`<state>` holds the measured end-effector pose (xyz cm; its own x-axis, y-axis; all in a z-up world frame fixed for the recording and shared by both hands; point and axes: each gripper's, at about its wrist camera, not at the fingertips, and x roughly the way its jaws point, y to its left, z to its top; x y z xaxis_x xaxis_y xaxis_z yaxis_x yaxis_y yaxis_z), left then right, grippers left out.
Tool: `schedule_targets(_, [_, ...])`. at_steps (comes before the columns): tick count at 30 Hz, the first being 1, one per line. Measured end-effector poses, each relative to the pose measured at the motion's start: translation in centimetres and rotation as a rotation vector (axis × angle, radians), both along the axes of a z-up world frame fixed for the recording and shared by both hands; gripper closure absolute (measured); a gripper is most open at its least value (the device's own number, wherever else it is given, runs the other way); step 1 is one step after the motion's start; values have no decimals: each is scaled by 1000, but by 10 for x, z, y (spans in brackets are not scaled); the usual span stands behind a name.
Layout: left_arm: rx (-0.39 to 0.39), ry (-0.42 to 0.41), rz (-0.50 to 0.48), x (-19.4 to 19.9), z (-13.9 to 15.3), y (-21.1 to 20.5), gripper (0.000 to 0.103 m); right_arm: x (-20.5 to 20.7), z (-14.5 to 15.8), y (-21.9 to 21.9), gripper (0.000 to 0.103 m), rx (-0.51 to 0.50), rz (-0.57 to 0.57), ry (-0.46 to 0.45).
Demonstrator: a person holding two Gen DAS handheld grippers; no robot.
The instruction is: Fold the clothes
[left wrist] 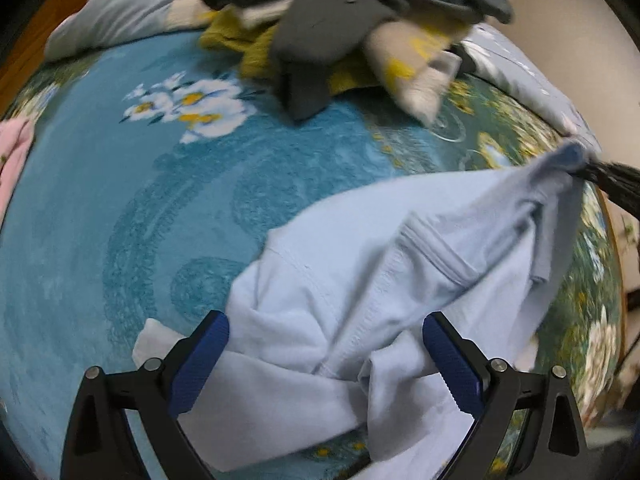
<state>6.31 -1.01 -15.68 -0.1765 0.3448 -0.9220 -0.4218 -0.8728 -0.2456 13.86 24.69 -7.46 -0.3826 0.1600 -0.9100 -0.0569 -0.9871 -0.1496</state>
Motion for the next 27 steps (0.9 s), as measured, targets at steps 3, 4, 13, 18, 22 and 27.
schedule_targets(3, [8, -10, -24, 3, -1, 3, 4, -1, -1, -2, 100, -6, 2, -8])
schedule_targets(4, [22, -28, -12, -1, -4, 3, 4, -2, 0, -2, 100, -5, 5, -8])
schedule_targets(13, [86, -63, 5, -7, -10, -3, 32, -7, 5, -1, 100, -3, -4, -4])
schedule_targets(18, [32, 13, -17, -5, 1, 5, 30, -6, 5, -8, 100, 2, 12, -1])
schedule_targets(22, [126, 28, 51, -5, 12, -14, 30, -4, 4, -10, 100, 0, 14, -1])
schedule_targets(27, [163, 90, 38, 2, 32, -14, 30, -3, -1, -9, 100, -13, 7, -11])
